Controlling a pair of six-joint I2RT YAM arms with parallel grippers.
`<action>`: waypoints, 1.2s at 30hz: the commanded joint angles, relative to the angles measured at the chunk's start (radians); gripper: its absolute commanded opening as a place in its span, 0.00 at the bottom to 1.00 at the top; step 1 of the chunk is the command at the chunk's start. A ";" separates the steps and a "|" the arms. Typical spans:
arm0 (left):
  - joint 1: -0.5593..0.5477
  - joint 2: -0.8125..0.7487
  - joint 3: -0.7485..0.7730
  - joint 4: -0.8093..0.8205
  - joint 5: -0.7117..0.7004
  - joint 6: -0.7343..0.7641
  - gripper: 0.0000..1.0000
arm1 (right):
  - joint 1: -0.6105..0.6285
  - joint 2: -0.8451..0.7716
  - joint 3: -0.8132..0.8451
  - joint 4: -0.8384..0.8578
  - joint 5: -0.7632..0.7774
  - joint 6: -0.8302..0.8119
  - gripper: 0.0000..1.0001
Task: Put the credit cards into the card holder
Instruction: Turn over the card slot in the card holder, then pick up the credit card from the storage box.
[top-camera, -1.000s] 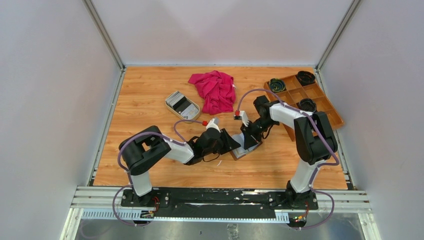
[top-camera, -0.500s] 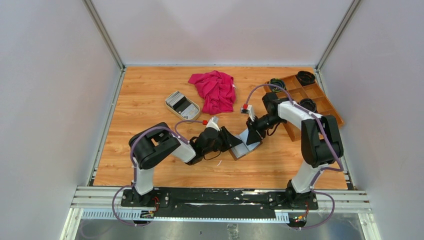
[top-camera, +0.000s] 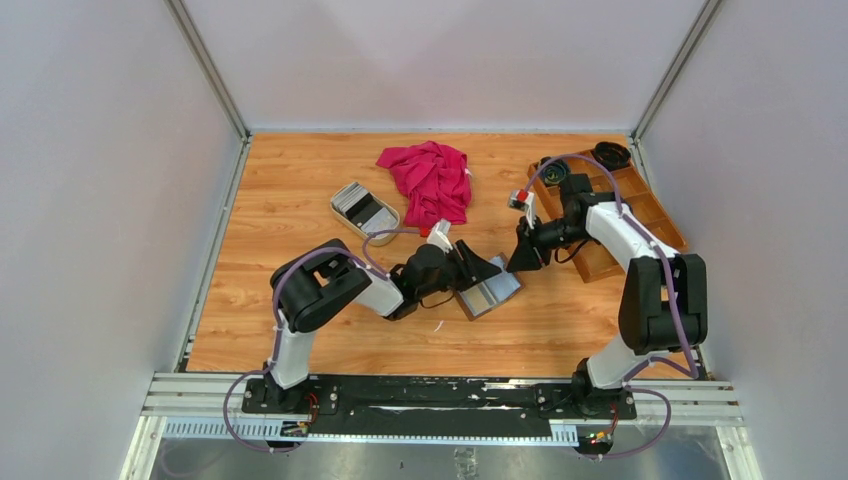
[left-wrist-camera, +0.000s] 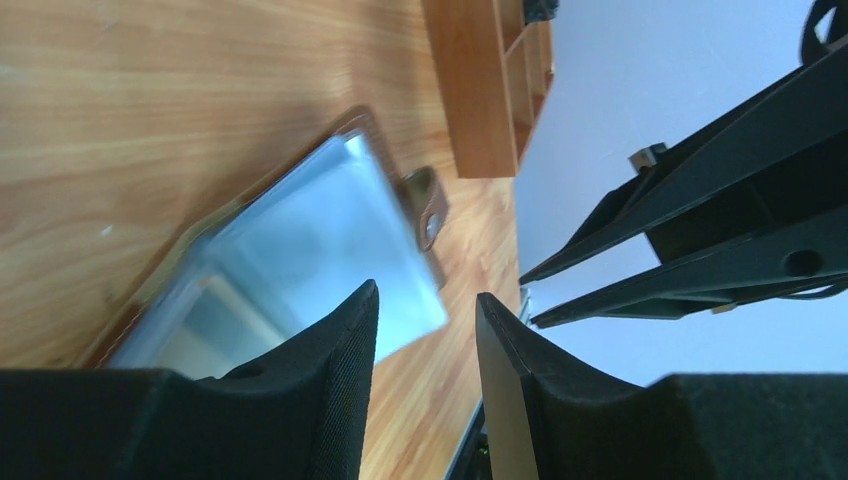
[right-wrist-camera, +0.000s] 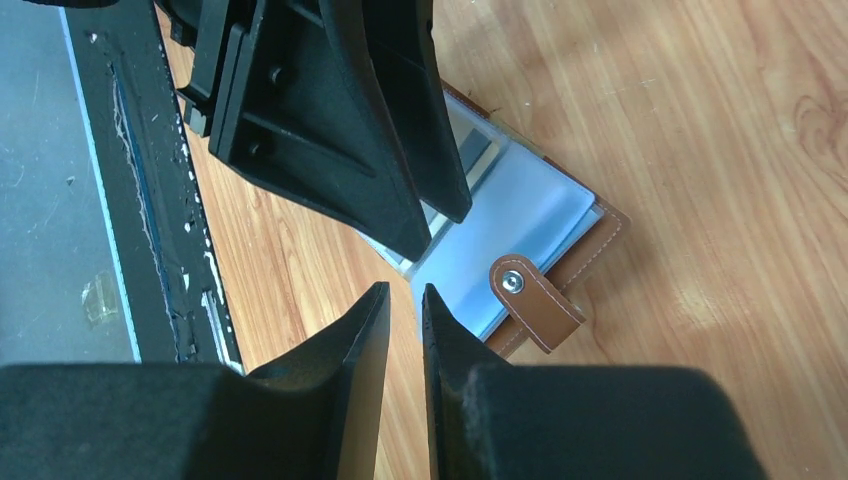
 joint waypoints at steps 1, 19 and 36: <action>0.008 0.047 0.064 -0.028 0.028 0.022 0.44 | -0.038 -0.022 -0.016 -0.046 -0.063 -0.044 0.22; 0.028 0.071 0.106 -0.102 0.027 0.069 0.43 | -0.041 0.216 0.033 -0.141 -0.137 -0.049 0.02; 0.039 -0.570 -0.139 -0.537 -0.131 0.557 0.44 | -0.016 -0.061 -0.033 0.073 0.057 0.020 0.04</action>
